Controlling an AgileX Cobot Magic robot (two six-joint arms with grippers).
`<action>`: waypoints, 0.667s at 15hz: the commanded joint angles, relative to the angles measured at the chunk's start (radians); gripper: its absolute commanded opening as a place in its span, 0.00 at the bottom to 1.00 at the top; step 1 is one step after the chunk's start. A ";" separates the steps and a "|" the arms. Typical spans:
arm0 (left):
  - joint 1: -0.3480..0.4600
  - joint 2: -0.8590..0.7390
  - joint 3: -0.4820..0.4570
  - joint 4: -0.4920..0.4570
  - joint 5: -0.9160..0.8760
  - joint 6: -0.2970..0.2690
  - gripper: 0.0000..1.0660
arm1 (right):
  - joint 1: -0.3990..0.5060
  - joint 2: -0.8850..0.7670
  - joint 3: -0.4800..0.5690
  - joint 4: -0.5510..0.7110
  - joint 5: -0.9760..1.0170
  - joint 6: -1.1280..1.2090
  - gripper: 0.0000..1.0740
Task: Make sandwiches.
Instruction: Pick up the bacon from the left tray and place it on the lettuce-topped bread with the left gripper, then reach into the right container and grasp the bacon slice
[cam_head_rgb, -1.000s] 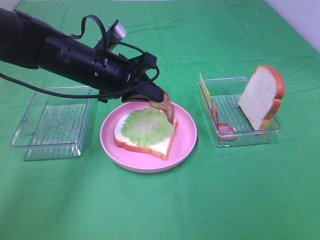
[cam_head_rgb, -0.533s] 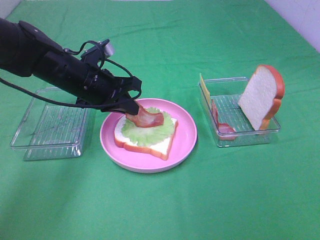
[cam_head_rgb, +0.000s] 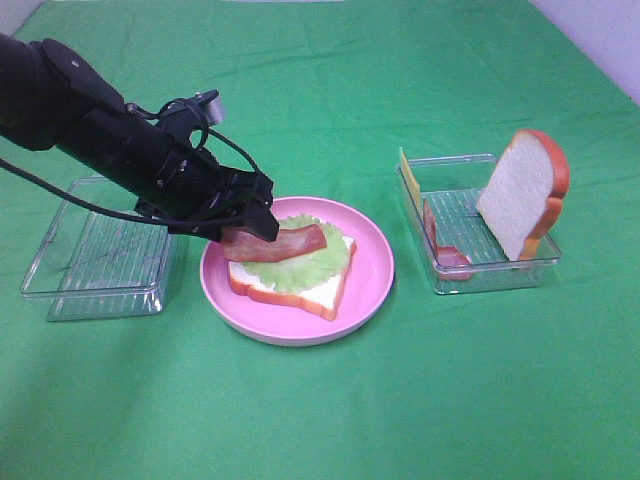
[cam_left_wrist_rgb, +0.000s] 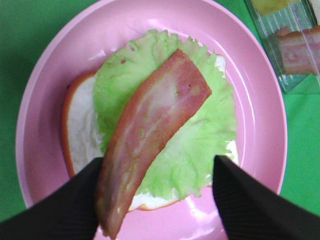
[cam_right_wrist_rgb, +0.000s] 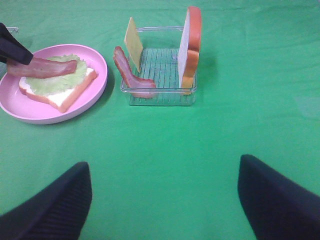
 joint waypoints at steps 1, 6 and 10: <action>-0.001 -0.032 -0.002 0.020 0.007 -0.006 0.73 | -0.008 -0.015 0.001 0.002 -0.005 -0.013 0.71; -0.001 -0.218 -0.002 0.331 0.120 -0.156 0.75 | -0.008 -0.015 0.001 0.002 -0.005 -0.013 0.71; -0.001 -0.510 -0.002 0.686 0.347 -0.471 0.75 | -0.008 -0.015 0.001 0.002 -0.005 -0.013 0.71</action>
